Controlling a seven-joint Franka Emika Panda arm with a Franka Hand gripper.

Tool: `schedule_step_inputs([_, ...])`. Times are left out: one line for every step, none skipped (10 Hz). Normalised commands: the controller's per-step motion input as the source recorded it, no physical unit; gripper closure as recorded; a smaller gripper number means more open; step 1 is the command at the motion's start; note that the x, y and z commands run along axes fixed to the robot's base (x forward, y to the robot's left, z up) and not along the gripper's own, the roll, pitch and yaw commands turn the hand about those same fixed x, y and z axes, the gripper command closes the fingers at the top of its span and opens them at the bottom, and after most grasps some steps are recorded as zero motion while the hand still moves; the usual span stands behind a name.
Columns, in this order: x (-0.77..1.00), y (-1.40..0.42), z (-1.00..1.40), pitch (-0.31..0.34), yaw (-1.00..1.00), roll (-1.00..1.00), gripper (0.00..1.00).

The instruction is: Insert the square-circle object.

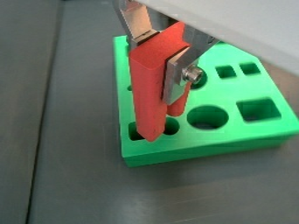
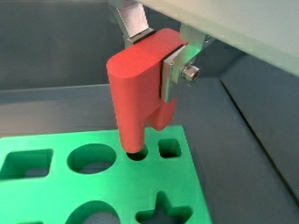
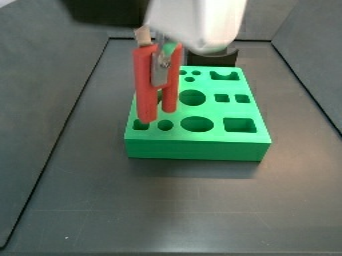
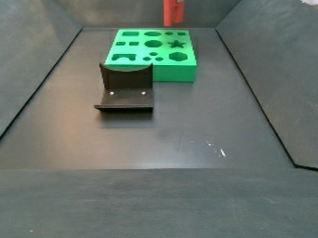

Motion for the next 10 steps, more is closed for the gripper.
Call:
schedule_step_inputs([0.00, 0.00, -0.25, 0.000, -1.00, 0.07, 1.00])
schedule_step_inputs([0.00, 0.00, -0.19, 0.000, -1.00, 0.10, 1.00])
schedule_step_inputs([0.00, 0.00, -0.18, 0.000, -1.00, 0.11, 1.00])
schedule_step_inputs([0.00, 0.00, -0.18, 0.000, -1.00, 0.11, 1.00])
schedule_step_inputs([0.00, 0.00, -0.18, 0.000, -1.00, 0.11, 1.00])
schedule_step_inputs([0.00, 0.00, -0.19, 0.000, -1.00, 0.12, 1.00])
schedule_step_inputs([0.00, 0.00, -0.16, 0.007, -0.99, 0.13, 1.00])
schedule_step_inputs([-0.01, 0.00, -0.16, 0.040, -0.84, 0.11, 1.00])
schedule_step_inputs([-0.09, 0.03, -0.21, 0.020, -0.72, 0.09, 1.00])
schedule_step_inputs([-0.13, 0.04, -0.25, 0.001, -0.63, 0.07, 1.00])
